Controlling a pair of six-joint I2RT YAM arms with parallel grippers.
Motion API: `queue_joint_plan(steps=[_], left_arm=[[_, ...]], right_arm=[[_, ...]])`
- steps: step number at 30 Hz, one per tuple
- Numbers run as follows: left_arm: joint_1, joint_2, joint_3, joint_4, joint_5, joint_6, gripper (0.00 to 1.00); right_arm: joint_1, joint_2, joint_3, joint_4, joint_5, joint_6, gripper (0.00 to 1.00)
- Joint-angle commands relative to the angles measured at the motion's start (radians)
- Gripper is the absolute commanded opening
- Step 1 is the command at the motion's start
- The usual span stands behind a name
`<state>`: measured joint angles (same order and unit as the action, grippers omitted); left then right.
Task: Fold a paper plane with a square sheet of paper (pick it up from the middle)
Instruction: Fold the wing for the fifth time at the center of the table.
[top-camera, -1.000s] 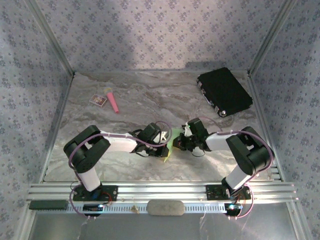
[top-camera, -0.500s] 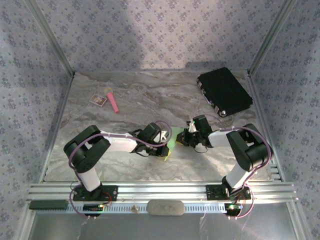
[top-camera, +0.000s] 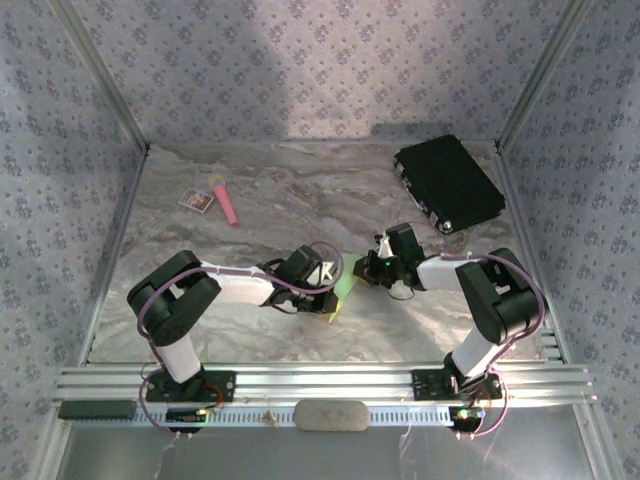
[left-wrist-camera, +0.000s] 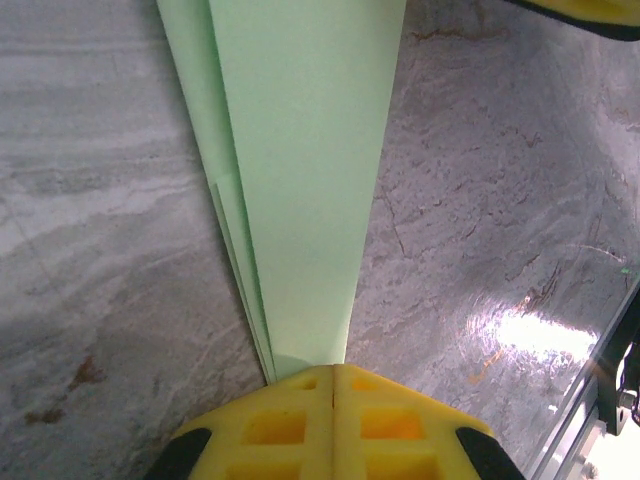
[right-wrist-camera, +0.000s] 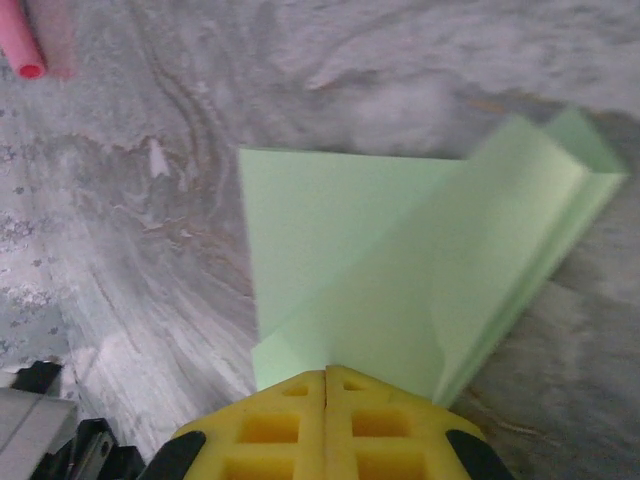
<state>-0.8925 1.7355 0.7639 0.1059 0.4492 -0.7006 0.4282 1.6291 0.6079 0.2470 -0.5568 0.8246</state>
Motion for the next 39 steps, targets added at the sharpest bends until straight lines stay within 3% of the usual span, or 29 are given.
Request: queue_joint_plan(steps=[1,6,28,34,39], left_arm=[[-0.01,0.021,-0.029,-0.096,-0.002,-0.002,0.0],[-0.01,0.016,-0.028,-0.104,-0.004,0.002,0.0],[-0.01,0.013,-0.02,-0.125,-0.007,0.004,0.0],[-0.01,-0.008,-0.023,-0.139,-0.027,0.001,0.0],[-0.01,-0.024,-0.026,-0.133,-0.034,-0.003,0.0]], right_arm=[[0.017,-0.004,0.018,-0.011,0.008,-0.019,0.0],[-0.009,0.041,0.038,-0.055,0.066,-0.028,0.0],[-0.223,0.125,0.132,-0.049,0.017,-0.041,0.0],[-0.197,-0.015,0.128,-0.154,0.126,-0.054,0.01],[-0.139,-0.123,0.095,-0.139,0.093,-0.063,0.02]])
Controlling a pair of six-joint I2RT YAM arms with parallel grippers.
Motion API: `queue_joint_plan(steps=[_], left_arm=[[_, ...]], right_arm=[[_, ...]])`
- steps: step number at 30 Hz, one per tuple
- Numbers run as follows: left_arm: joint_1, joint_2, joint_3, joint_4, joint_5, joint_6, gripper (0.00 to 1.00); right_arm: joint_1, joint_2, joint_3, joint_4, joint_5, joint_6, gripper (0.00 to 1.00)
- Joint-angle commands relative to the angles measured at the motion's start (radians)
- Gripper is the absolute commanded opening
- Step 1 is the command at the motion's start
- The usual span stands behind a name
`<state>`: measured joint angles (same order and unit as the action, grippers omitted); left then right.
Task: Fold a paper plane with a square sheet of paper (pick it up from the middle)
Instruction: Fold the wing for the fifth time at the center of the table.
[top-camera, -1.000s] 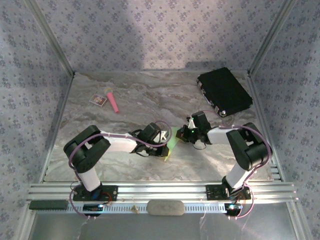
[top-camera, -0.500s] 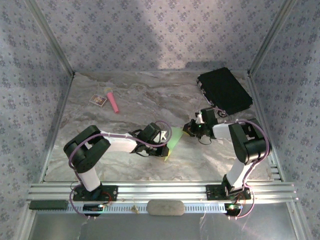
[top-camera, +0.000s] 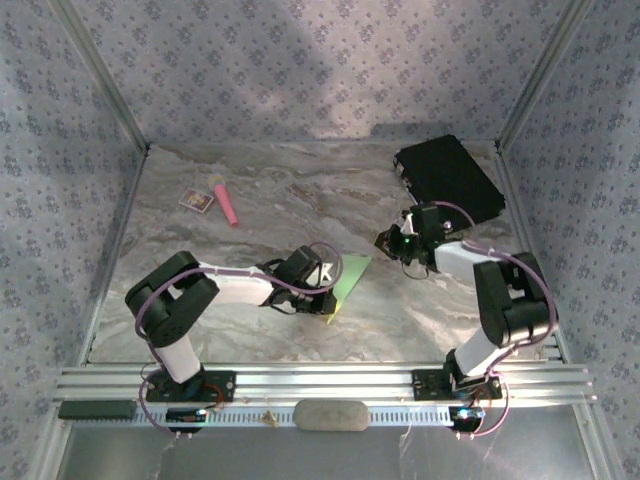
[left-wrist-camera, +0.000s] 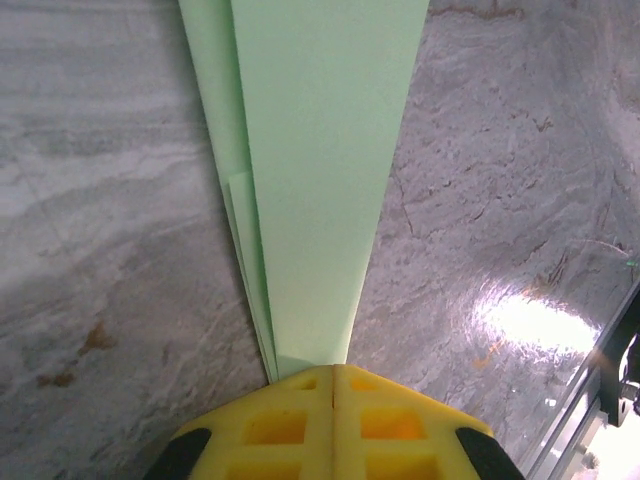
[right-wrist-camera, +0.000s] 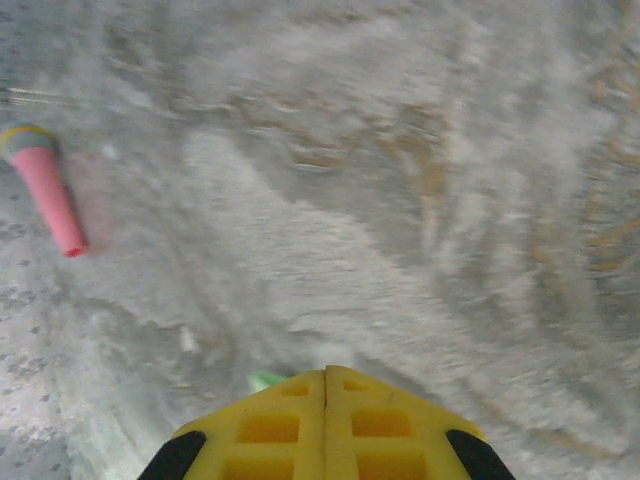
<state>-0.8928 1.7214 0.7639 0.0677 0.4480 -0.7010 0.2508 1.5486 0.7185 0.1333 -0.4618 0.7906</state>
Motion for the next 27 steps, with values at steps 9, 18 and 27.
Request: queue_joint_plan(steps=[9,18,27], left_arm=[[-0.009,-0.025,-0.018,-0.096,-0.046,-0.01,0.0],[-0.009,-0.029,-0.004,-0.088,-0.029,-0.011,0.0],[-0.008,-0.098,0.125,-0.184,-0.052,0.013,0.07]], right_arm=[[0.215,0.082,-0.094,0.151,-0.074,0.116,0.0],[0.203,0.135,-0.142,0.105,0.012,0.098,0.0],[0.2,0.159,-0.169,0.145,0.001,0.091,0.0]])
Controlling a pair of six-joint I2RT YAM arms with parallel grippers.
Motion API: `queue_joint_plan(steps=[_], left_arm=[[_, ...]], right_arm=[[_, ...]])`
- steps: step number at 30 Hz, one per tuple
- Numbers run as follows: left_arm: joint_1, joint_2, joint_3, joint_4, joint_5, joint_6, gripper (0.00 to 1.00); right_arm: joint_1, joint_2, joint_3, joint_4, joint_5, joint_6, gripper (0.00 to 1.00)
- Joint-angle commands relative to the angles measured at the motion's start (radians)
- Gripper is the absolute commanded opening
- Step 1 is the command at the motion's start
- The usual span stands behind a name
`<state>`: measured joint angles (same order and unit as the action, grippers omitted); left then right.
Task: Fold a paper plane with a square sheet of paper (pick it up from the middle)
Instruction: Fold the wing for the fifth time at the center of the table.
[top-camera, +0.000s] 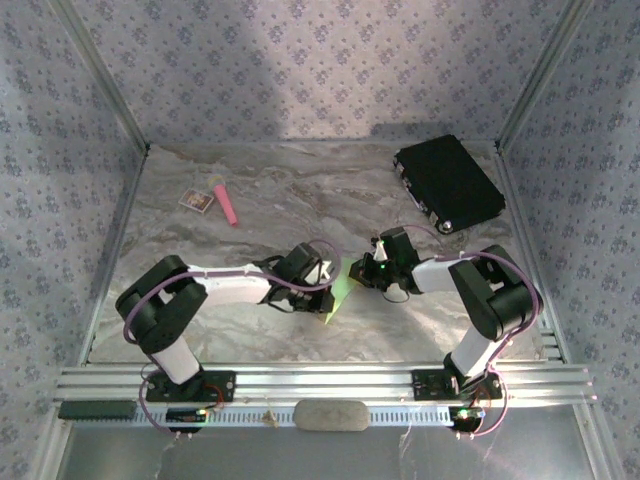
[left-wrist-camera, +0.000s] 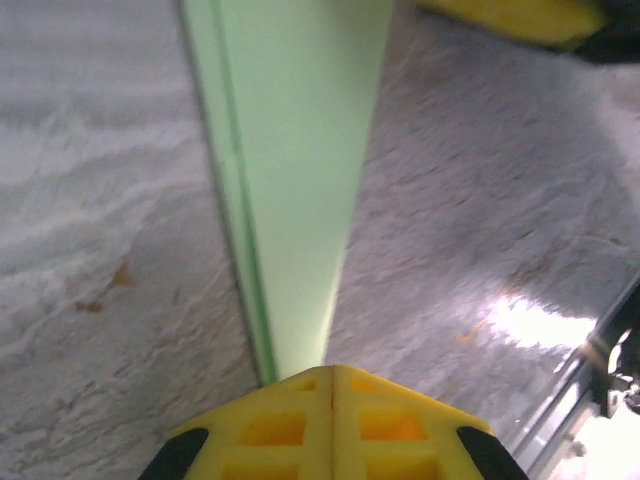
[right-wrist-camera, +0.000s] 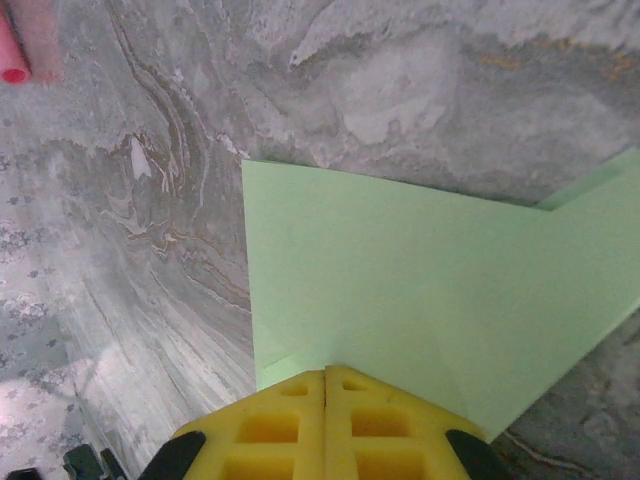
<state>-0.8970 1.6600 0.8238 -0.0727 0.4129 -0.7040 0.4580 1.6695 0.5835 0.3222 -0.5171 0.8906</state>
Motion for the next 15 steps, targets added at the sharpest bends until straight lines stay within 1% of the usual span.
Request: queue_joint_plan(steps=[1,9,15], left_arm=[[-0.003,-0.029,0.079,-0.042,-0.016,0.022,0.07],[0.015,0.082,0.151,-0.006,0.035,0.035,0.07],[0.026,0.122,0.17,0.038,0.07,0.046,0.07]], right_arm=[[-0.008,0.039,-0.033,-0.05,0.059,-0.01,0.0],[-0.007,0.054,-0.024,-0.054,0.048,-0.017,0.0],[-0.016,0.043,-0.028,-0.074,0.045,-0.038,0.0]])
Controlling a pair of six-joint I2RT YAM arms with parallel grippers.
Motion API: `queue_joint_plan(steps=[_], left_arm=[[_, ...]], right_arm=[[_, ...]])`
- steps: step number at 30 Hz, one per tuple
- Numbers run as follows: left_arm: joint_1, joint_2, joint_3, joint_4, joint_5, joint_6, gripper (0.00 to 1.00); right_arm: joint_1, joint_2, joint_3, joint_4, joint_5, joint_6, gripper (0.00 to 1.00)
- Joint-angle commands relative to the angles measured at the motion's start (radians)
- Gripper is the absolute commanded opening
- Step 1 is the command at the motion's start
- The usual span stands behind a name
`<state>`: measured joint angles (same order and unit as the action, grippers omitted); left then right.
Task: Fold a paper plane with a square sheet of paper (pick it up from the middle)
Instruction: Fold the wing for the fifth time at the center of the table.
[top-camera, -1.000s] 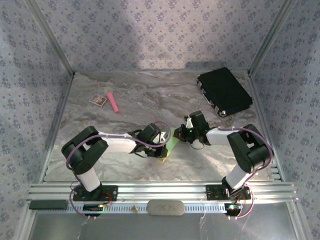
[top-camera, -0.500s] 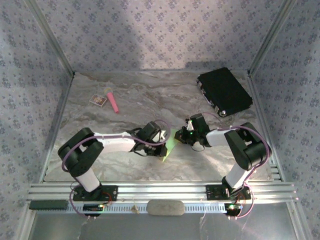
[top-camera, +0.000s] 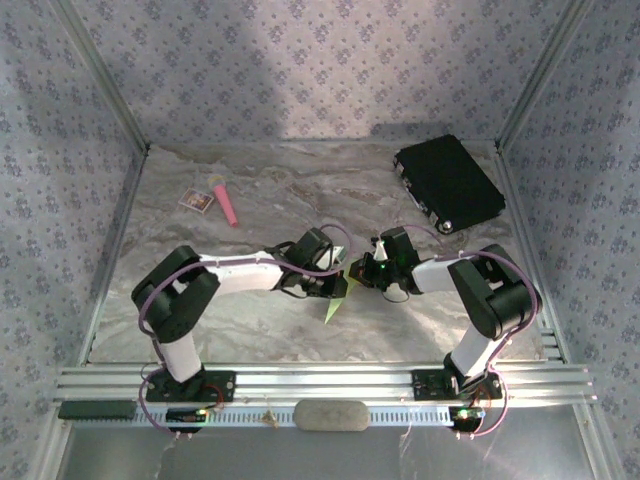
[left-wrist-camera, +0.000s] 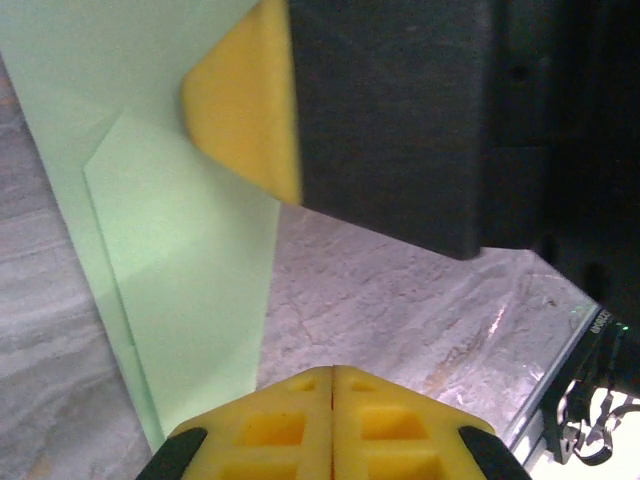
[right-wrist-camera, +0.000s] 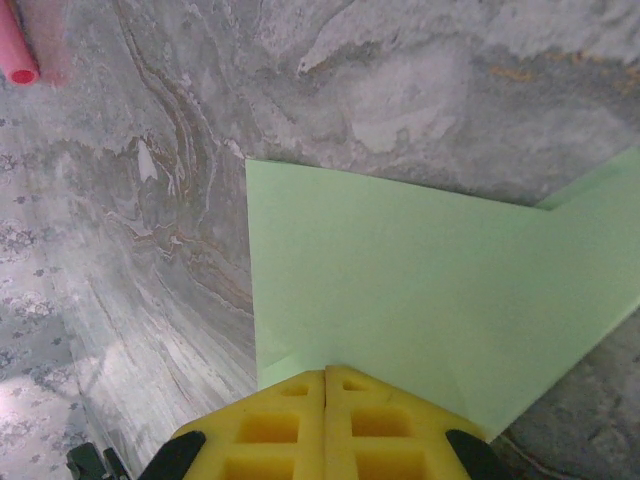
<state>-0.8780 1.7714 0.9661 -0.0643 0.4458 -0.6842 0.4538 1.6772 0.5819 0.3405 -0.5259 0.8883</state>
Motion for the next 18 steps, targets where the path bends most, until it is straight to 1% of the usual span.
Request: queue_joint_plan(steps=[1,6,18], left_arm=[[0.008,0.017,0.026,0.039,0.04,0.021,0.07],[0.01,0.054,0.052,0.028,0.059,0.043,0.07],[0.01,0.135,0.051,0.002,0.041,0.063,0.07]], right_arm=[[-0.013,0.041,-0.024,-0.094,0.045,-0.042,0.0],[-0.018,0.034,-0.028,-0.092,0.045,-0.037,0.0],[-0.028,0.026,-0.039,-0.096,0.05,-0.045,0.0]])
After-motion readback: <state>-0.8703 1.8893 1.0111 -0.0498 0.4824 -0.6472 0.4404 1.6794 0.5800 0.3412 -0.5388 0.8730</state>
